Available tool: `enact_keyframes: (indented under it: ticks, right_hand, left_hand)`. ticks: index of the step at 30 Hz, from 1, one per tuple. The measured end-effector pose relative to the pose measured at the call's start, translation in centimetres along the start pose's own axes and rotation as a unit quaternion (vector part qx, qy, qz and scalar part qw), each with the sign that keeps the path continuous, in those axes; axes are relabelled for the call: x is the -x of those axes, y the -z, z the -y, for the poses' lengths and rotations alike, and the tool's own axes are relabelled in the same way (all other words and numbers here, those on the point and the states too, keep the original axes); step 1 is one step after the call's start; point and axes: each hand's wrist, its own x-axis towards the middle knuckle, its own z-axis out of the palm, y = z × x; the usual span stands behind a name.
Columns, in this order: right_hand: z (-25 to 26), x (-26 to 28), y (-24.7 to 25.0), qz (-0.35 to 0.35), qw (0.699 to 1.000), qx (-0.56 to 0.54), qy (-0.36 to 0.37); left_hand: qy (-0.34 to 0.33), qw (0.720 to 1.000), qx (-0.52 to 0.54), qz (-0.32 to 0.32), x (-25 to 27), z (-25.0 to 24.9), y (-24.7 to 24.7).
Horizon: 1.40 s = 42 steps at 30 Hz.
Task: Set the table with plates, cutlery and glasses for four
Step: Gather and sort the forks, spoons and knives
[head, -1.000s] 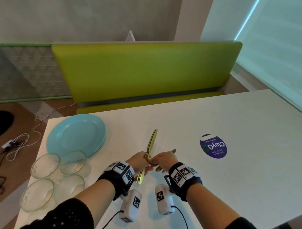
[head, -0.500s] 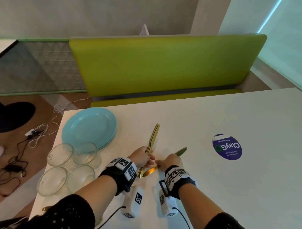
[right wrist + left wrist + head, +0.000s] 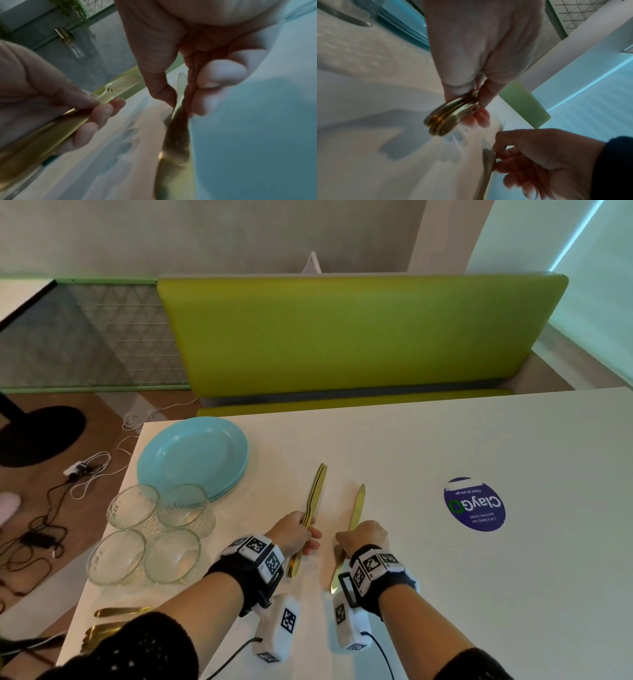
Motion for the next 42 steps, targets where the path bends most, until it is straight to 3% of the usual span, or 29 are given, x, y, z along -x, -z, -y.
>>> enact_keyframes:
  ticks: [4, 6, 10, 15, 28, 37, 39, 40, 42]
  right_hand:
    - [-0.4, 0.6, 0.3, 0.012, 1.000, 0.005, 0.012]
    - [-0.5, 0.9, 0.6, 0.050, 0.999, 0.002, 0.018]
    - [-0.4, 3.6, 1.3, 0.139, 0.979, -0.138, 0.052]
    - [-1.3, 8.2, -0.4, 0.186, 0.967, -0.150, 0.090]
    - [-5.5, 20.6, -8.8, 0.141, 0.966, -0.206, 0.064]
    - [-5.6, 23.7, -13.1, 0.109, 0.988, -0.101, 0.041]
    - [-5.4, 23.9, -13.6, 0.108, 0.989, -0.091, 0.041]
    - [-5.3, 24.0, -13.7, 0.105, 0.989, -0.092, 0.041]
    - [-5.3, 24.2, -13.7, 0.095, 0.990, -0.094, 0.039]
  left_hand:
    - [-0.010, 1.000, 0.004, 0.001, 0.9, 0.2, 0.2]
    - [-0.014, 1.000, -0.001, 0.003, 1.5, 0.3, 0.3]
    - [-0.028, 0.999, -0.011, 0.016, 2.9, 1.2, 0.9]
    - [-0.055, 0.996, -0.013, 0.070, 6.2, 2.8, 2.0]
    - [-0.054, 0.982, -0.022, 0.181, 15.7, 11.0, 6.7]
    - [-0.078, 0.975, -0.132, 0.162, 17.6, 15.6, 10.4]
    - [-0.097, 0.958, -0.229, 0.144, 17.6, 16.2, 11.4]
    - [-0.118, 0.933, -0.314, 0.130, 17.4, 16.5, 12.1]
    - [-0.155, 0.856, -0.485, 0.095, 17.3, 17.2, 13.6]
